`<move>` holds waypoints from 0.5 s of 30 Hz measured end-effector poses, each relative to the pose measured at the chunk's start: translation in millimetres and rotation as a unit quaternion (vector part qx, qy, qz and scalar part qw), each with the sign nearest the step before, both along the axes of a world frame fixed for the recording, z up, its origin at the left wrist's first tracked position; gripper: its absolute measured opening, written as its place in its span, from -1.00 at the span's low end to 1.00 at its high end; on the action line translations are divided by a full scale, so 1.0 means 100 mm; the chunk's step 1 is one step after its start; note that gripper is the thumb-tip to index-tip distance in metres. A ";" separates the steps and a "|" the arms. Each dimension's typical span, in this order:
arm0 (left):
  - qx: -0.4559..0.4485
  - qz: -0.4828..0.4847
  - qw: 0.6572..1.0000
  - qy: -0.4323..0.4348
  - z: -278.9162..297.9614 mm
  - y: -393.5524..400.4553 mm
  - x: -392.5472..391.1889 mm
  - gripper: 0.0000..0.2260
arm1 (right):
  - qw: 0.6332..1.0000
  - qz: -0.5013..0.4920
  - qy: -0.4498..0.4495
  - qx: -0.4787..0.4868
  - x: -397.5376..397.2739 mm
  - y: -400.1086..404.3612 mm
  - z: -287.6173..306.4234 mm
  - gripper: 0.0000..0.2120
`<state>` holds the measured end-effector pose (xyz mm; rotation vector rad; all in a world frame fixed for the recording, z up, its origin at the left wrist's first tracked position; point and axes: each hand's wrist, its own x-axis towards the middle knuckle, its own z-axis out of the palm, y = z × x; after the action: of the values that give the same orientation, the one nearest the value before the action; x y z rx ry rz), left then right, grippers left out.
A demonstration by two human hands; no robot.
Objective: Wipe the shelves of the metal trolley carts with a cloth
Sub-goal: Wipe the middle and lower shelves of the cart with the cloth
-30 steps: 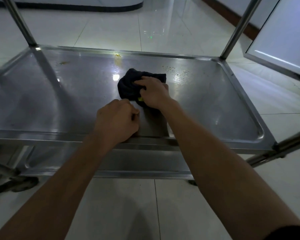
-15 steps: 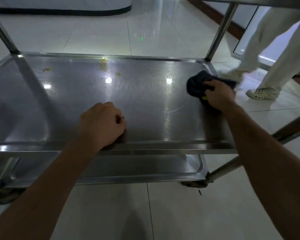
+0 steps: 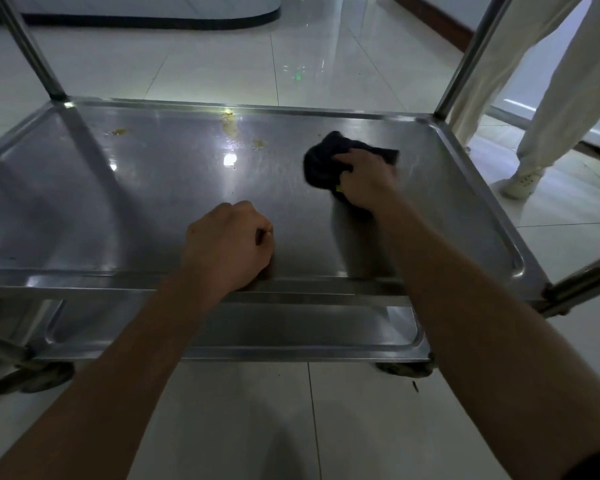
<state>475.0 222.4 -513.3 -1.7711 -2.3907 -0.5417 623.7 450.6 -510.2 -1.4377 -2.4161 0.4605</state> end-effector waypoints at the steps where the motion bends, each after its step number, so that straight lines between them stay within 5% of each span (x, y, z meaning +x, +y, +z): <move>1: 0.001 -0.006 1.000 -0.001 0.00 0.00 0.00 -0.81 | 1.000 0.022 0.000 0.002 -0.20 -0.10 -0.01 -0.50; 8: -0.001 -0.021 1.000 -0.001 0.02 -0.04 0.00 -0.78 | 0.992 0.123 -0.009 -0.003 -0.62 -0.48 0.02 -0.56; 15: -0.005 -0.020 1.000 0.000 0.00 -0.01 -0.01 -0.78 | 0.999 0.036 0.004 0.016 0.18 -0.39 0.04 -0.59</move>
<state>474.2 221.2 -512.8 -1.8264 -2.3670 -0.5368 641.9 411.4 -506.4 -1.3368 -2.4653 0.4414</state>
